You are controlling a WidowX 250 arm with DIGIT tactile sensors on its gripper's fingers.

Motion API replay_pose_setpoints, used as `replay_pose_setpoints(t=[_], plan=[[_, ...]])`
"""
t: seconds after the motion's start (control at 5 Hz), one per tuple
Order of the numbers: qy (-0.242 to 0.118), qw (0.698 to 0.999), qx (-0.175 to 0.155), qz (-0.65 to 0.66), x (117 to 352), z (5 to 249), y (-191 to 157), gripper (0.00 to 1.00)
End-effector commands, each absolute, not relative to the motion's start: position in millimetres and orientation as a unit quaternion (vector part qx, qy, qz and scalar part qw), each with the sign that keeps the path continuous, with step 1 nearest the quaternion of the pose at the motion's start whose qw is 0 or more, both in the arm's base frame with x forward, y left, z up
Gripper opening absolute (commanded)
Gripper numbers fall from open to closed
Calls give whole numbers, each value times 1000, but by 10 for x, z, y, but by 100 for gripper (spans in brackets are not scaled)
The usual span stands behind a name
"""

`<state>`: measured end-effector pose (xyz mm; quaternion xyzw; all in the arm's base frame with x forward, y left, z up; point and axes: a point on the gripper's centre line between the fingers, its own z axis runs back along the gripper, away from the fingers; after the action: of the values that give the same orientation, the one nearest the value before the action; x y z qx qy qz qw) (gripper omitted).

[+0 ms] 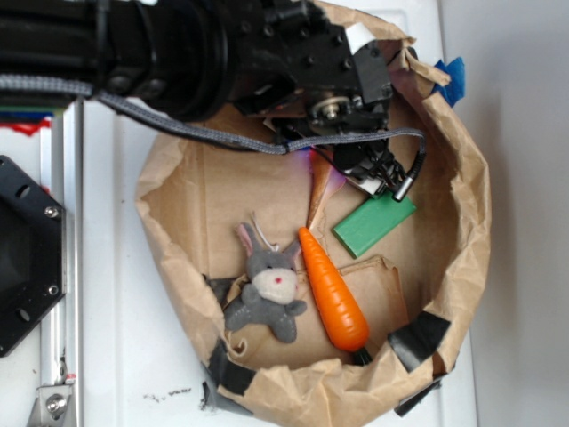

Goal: Grab the shell.

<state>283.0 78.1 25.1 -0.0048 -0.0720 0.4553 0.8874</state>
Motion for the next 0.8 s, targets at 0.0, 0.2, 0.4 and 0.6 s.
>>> replay_pose_setpoints(t=[0.0, 0.2, 0.4, 0.6], plan=[[-63, 887, 0, 457, 2775, 176, 822, 0], [-66, 888, 1, 455, 2741, 170, 810, 0], [-65, 894, -1, 443, 2778, 236, 786, 0], [-62, 912, -17, 406, 2725, 453, 700, 0]])
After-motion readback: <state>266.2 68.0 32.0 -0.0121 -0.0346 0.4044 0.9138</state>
